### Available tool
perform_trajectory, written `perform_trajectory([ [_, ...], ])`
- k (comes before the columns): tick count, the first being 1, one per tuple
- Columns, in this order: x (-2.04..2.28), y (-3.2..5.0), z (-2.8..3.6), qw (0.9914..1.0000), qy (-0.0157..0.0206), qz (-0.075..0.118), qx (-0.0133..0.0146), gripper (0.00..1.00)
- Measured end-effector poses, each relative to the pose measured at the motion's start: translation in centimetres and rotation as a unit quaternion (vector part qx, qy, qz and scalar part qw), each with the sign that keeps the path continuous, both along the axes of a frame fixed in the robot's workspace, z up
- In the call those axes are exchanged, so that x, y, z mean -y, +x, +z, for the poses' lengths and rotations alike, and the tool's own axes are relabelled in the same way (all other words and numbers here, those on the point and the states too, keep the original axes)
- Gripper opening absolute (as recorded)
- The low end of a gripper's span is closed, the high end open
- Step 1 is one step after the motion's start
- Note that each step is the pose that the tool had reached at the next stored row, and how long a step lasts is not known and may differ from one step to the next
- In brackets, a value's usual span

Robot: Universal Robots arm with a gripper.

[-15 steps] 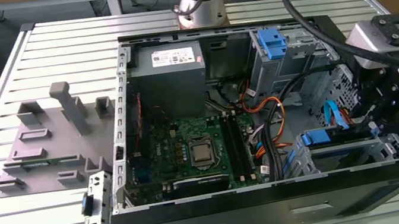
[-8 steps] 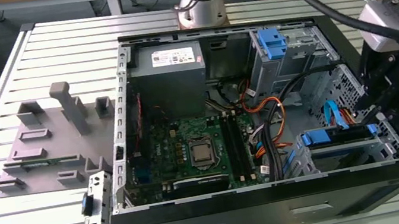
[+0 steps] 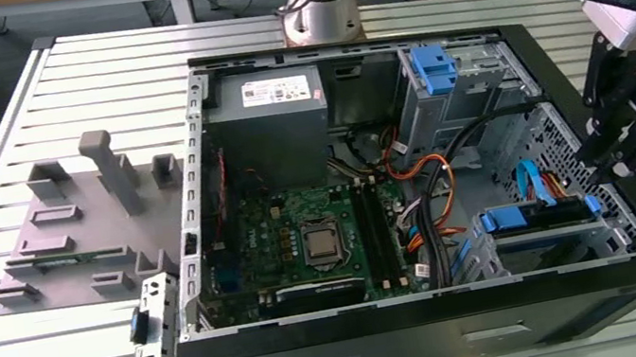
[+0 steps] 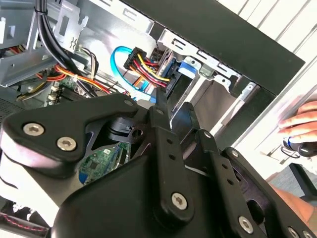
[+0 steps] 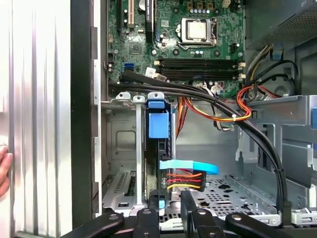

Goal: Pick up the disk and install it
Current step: 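Insert the second disk wire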

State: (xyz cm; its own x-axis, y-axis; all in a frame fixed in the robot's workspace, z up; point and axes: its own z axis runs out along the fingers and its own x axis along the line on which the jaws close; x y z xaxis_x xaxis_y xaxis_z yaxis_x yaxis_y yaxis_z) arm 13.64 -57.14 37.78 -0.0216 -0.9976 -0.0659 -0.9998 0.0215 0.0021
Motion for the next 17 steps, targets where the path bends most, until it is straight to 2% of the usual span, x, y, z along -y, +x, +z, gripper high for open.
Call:
perform_trajectory([
  [17,0.00,-0.12,0.20,1.00000,-0.0001,0.000,0.0000,0.31],
])
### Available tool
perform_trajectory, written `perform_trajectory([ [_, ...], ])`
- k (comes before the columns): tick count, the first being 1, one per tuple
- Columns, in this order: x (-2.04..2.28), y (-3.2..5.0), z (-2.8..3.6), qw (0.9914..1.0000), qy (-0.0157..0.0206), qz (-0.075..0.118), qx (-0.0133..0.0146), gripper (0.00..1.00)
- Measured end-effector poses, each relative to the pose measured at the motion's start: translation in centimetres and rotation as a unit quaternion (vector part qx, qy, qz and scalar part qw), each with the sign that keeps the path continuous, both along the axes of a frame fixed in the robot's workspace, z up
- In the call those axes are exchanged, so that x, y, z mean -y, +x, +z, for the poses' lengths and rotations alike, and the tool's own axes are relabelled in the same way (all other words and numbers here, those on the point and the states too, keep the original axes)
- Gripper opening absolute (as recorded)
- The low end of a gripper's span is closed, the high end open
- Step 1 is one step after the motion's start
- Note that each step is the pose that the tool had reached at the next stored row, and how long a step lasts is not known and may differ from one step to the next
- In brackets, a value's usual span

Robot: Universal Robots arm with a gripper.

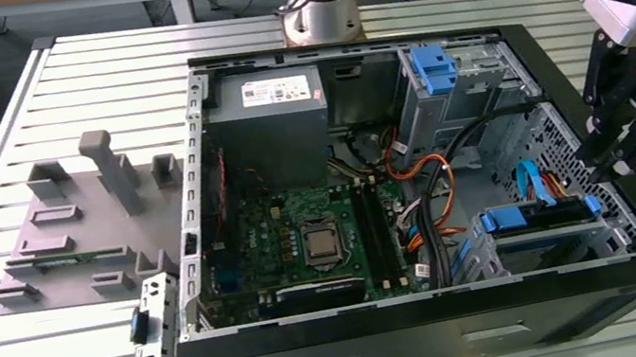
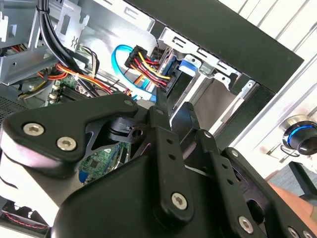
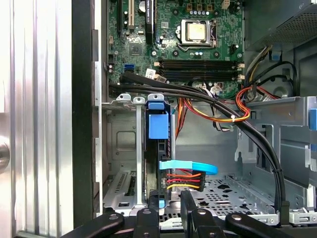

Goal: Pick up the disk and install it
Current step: 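Insert the second disk wire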

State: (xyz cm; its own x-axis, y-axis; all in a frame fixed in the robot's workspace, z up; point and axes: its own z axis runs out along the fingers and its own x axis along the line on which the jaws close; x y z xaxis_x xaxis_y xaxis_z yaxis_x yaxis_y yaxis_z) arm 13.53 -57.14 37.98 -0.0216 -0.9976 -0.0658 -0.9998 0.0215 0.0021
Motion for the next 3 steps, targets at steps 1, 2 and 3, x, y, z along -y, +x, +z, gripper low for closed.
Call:
perform_trajectory([
  [1,0.00,-0.01,0.00,1.00000,0.0000,0.000,0.0000,0.31],
  [2,0.00,-0.01,0.00,1.00000,0.0000,0.000,0.0000,0.31],
  [3,0.00,-0.01,0.00,1.00000,0.0000,0.000,0.0000,0.31],
])
